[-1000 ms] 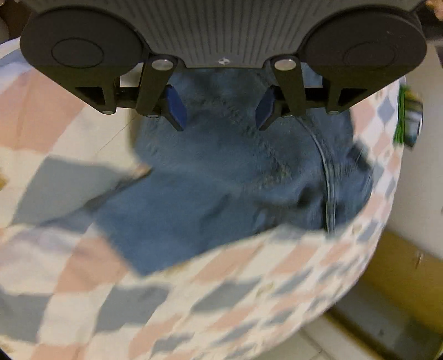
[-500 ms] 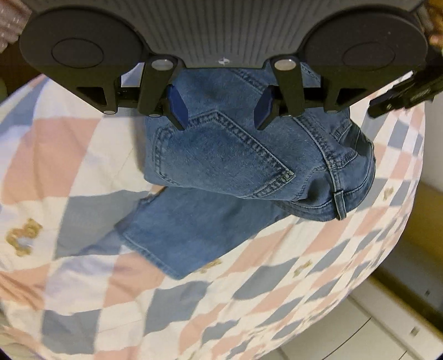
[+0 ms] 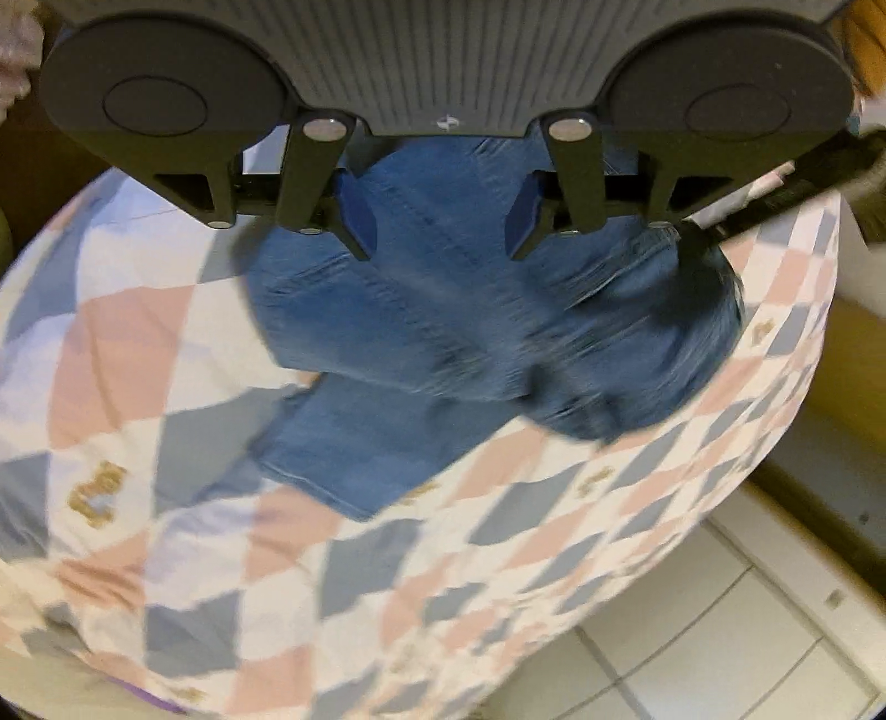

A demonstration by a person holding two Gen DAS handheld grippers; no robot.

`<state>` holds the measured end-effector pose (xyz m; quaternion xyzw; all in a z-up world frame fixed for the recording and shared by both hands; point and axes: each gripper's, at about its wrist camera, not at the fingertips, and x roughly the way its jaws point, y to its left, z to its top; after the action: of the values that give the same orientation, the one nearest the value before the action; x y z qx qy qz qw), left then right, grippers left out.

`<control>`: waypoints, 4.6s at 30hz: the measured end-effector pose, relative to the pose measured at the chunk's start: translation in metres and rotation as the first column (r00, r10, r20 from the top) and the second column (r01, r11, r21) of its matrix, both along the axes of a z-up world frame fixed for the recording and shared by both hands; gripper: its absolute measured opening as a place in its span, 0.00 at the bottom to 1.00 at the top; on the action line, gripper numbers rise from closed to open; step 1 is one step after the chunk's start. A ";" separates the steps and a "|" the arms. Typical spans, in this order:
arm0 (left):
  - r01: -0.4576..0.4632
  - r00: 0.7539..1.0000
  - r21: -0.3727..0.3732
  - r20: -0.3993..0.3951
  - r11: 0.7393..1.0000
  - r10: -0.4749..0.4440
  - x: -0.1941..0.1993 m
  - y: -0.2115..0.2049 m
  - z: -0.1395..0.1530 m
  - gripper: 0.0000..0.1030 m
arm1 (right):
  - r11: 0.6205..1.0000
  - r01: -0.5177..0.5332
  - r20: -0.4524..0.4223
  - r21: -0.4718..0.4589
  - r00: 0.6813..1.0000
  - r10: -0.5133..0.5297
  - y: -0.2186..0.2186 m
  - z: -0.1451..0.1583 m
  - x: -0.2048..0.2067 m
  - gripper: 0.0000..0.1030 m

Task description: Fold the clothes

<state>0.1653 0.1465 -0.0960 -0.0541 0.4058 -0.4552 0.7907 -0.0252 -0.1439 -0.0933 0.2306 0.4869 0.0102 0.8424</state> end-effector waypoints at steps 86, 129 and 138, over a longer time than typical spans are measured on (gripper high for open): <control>-0.302 0.886 0.452 -0.191 0.839 0.422 0.115 -0.021 -0.095 0.04 | 0.972 -0.231 0.049 -0.032 0.971 0.233 0.037 -0.038 0.003 0.07; -0.776 0.333 0.514 -0.160 0.366 0.929 -0.133 0.036 -0.048 0.29 | 0.893 0.399 -0.313 0.208 0.892 -0.326 -0.274 -0.153 0.009 0.32; -0.881 0.166 0.411 -0.194 0.234 0.967 -0.066 0.155 -0.080 0.39 | 0.866 0.433 -0.263 0.251 0.891 -0.370 -0.247 -0.164 -0.011 0.48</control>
<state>0.0991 0.3013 -0.1760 -0.3038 0.4868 0.1910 0.7964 -0.0364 -0.3908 -0.2573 0.4534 0.5049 -0.1155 0.7253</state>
